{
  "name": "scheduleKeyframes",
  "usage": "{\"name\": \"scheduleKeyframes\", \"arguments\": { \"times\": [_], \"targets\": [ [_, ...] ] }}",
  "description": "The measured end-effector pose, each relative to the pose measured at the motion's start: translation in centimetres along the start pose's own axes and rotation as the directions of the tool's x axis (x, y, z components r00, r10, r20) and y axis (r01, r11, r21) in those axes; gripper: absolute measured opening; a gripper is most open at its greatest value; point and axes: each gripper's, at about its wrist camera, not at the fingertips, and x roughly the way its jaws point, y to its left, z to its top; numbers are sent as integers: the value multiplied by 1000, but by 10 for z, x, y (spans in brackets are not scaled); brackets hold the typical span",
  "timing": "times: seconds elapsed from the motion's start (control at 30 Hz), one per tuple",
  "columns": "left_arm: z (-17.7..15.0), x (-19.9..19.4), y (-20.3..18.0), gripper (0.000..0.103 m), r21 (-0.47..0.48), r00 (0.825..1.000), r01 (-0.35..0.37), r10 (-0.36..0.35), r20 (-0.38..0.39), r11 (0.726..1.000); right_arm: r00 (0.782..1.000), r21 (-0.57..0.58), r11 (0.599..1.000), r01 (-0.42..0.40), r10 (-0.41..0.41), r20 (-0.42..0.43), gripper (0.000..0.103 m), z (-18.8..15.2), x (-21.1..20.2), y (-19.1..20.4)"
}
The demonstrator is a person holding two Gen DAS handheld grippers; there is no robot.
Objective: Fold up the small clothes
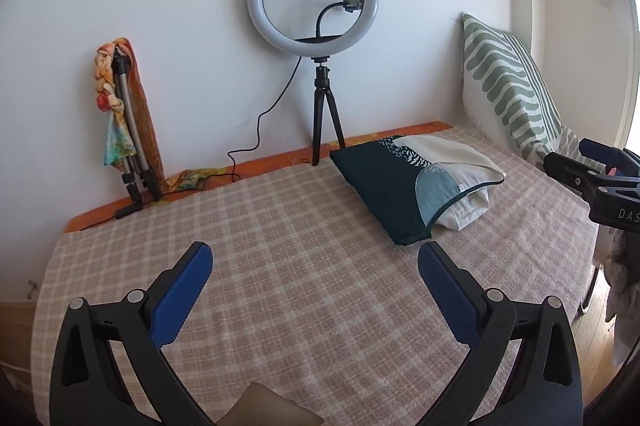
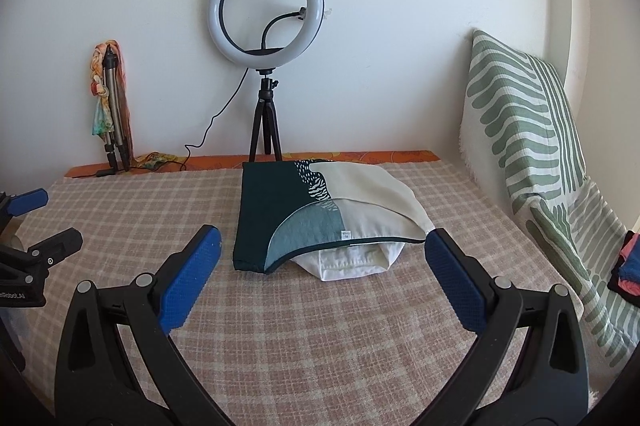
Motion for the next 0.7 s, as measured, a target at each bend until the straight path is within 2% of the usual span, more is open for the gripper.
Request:
{"name": "scheduleKeyframes", "arguments": {
  "times": [0.23, 0.4, 0.7],
  "targets": [
    [-3, -3, -5, 102, 23, 1000, -1, 1, -1, 1000, 1000, 58, 998, 4, -2, -24, 103, -4, 6, -6],
    [-3, -6, -6, 102, 15, 1000, 12, -12, -2, 1000, 1000, 87, 996, 9, -8, -11, 103, -5, 6, -11],
    [-3, -11, -12, 102, 37, 1000, 12, -13, 6, 999, 1000, 84, 996, -3, 4, -7, 103, -5, 6, -10]
  ]
}}
